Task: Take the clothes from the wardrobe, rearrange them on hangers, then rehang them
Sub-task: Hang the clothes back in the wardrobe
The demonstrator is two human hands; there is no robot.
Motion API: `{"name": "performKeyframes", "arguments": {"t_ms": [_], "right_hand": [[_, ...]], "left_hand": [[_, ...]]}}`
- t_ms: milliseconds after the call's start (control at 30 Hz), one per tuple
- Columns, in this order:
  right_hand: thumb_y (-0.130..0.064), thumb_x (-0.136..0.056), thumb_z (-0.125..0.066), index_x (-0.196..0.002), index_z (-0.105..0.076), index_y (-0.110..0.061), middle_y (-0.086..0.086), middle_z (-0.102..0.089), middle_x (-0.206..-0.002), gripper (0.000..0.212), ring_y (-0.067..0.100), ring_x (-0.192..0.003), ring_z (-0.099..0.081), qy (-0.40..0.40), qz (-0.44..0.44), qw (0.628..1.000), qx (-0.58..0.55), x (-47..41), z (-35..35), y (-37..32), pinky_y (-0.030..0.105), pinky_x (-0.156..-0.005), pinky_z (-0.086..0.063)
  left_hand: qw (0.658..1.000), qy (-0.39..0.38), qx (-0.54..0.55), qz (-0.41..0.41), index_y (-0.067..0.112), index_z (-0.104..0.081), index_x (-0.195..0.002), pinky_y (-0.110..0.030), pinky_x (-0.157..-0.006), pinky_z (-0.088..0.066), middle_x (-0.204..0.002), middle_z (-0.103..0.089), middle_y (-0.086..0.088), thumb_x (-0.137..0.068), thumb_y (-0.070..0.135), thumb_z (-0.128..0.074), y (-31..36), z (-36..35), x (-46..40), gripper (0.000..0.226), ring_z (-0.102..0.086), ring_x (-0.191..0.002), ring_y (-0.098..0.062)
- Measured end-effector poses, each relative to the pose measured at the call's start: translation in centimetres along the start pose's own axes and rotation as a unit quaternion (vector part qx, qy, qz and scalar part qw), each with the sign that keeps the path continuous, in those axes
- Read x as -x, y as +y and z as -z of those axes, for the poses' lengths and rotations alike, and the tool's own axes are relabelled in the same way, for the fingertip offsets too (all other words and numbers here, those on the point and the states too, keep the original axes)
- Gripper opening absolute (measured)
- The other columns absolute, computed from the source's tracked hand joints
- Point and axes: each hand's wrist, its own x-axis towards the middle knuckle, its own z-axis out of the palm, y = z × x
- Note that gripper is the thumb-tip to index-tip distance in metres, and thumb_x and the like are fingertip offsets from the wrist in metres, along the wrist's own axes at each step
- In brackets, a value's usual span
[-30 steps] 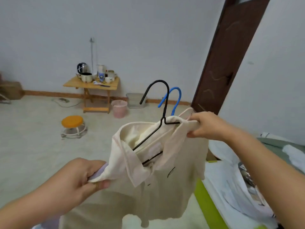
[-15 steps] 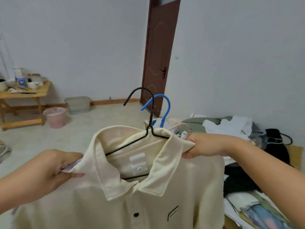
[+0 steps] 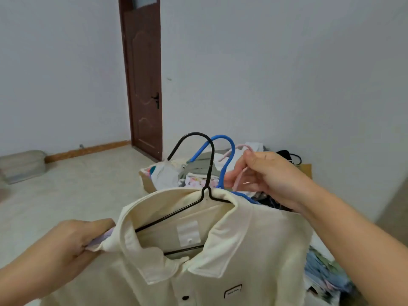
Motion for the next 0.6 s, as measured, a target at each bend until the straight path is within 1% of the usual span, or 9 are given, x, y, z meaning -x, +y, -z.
{"name": "performKeyframes", "arguments": {"t_ms": [33,100,200,267,300,367,400,500,600], "right_hand": [[-0.033,-0.098,-0.035,-0.064,-0.066,-0.01,0.016,-0.072,-0.076,0.052,0.028,-0.073,-0.07,0.023,0.008,0.999,-0.027,0.5,-0.2,-0.5,0.032,-0.07,-0.059],[-0.032,-0.1,-0.035,-0.06,-0.06,-0.01,0.016,-0.07,-0.07,0.051,0.028,-0.065,-0.068,0.048,0.023,0.998,-0.041,1.4,-0.8,-1.4,0.03,-0.06,-0.058],[-0.033,-0.1,-0.038,-0.057,-0.061,-0.017,0.017,-0.069,-0.069,0.051,0.028,-0.069,-0.069,0.093,0.025,0.994,-0.05,2.9,-1.9,-2.6,0.026,-0.058,-0.055],[-0.039,-0.092,-0.048,-0.082,-0.062,-0.019,0.02,-0.067,-0.082,0.026,0.028,-0.079,-0.069,0.112,0.023,0.99,-0.086,4.1,-2.8,-3.2,0.026,-0.062,-0.055],[-0.045,-0.083,-0.055,-0.093,-0.057,-0.02,0.017,-0.066,-0.086,0.026,0.025,-0.082,-0.069,0.115,0.023,0.99,-0.077,4.6,-3.3,-3.4,0.026,-0.065,-0.055],[-0.045,-0.068,-0.068,-0.098,-0.053,-0.032,0.006,-0.064,-0.084,0.036,0.015,-0.08,-0.066,0.141,0.034,0.989,0.039,5.6,-4.2,-3.3,0.029,-0.073,-0.054],[-0.037,-0.068,-0.073,-0.098,-0.051,-0.035,0.002,-0.064,-0.081,0.037,0.013,-0.078,-0.064,0.179,0.043,0.978,0.102,6.1,-4.8,-3.3,0.032,-0.077,-0.053],[-0.007,-0.083,-0.066,-0.106,-0.052,-0.013,0.003,-0.063,-0.072,0.028,0.015,-0.067,-0.064,0.258,0.061,0.953,0.145,7.5,-5.4,-3.2,0.035,-0.075,-0.054],[0.002,-0.09,-0.052,-0.092,-0.051,-0.004,0.008,-0.062,-0.067,0.006,0.025,-0.067,-0.063,0.272,0.034,0.953,0.13,10.0,-5.6,-3.7,0.042,-0.075,-0.054]], "left_hand": [[0.996,-0.085,0.009,-0.038,0.016,-0.052,-0.068,-0.037,-0.062,-0.043,-0.062,-0.053,-0.012,-0.094,0.051,-0.038,2.1,1.9,-0.8,0.046,-0.048,-0.056,-0.029],[0.979,-0.154,-0.03,-0.131,0.019,-0.061,-0.08,-0.021,-0.052,-0.046,-0.06,-0.061,0.007,-0.084,0.065,-0.038,5.6,4.8,-2.9,0.052,-0.059,-0.054,-0.014],[0.967,-0.194,-0.035,-0.159,0.013,-0.064,-0.086,-0.02,-0.055,-0.047,-0.063,-0.063,0.011,-0.081,0.058,-0.037,7.5,4.9,-4.2,0.052,-0.064,-0.062,-0.01],[0.965,-0.187,-0.008,-0.183,0.016,-0.064,-0.085,-0.017,-0.055,-0.044,-0.062,-0.062,0.015,-0.077,0.048,-0.042,7.5,4.0,-4.7,0.039,-0.059,-0.058,0.0],[0.964,-0.184,0.014,-0.19,0.021,-0.064,-0.083,-0.015,-0.055,-0.042,-0.062,-0.061,0.016,-0.078,0.043,-0.046,7.6,3.7,-5.1,0.029,-0.058,-0.058,0.003],[0.958,-0.211,0.048,-0.189,0.021,-0.063,-0.081,-0.018,-0.058,-0.042,-0.063,-0.061,0.016,-0.079,0.036,-0.05,8.1,3.4,-5.5,0.019,-0.058,-0.06,0.001],[0.952,-0.229,0.061,-0.195,0.019,-0.063,-0.08,-0.021,-0.059,-0.043,-0.064,-0.062,0.015,-0.079,0.038,-0.05,8.4,3.2,-5.6,0.022,-0.058,-0.061,-0.001],[0.935,-0.256,0.11,-0.22,0.014,-0.064,-0.078,-0.026,-0.065,-0.046,-0.067,-0.064,0.01,-0.074,0.053,-0.049,9.1,2.4,-6.0,0.042,-0.062,-0.069,-0.008],[0.924,-0.269,0.14,-0.234,0.02,-0.06,-0.075,-0.025,-0.061,-0.044,-0.062,-0.062,0.011,-0.066,0.059,-0.047,10.4,1.7,-6.4,0.042,-0.059,-0.063,-0.003]]}}
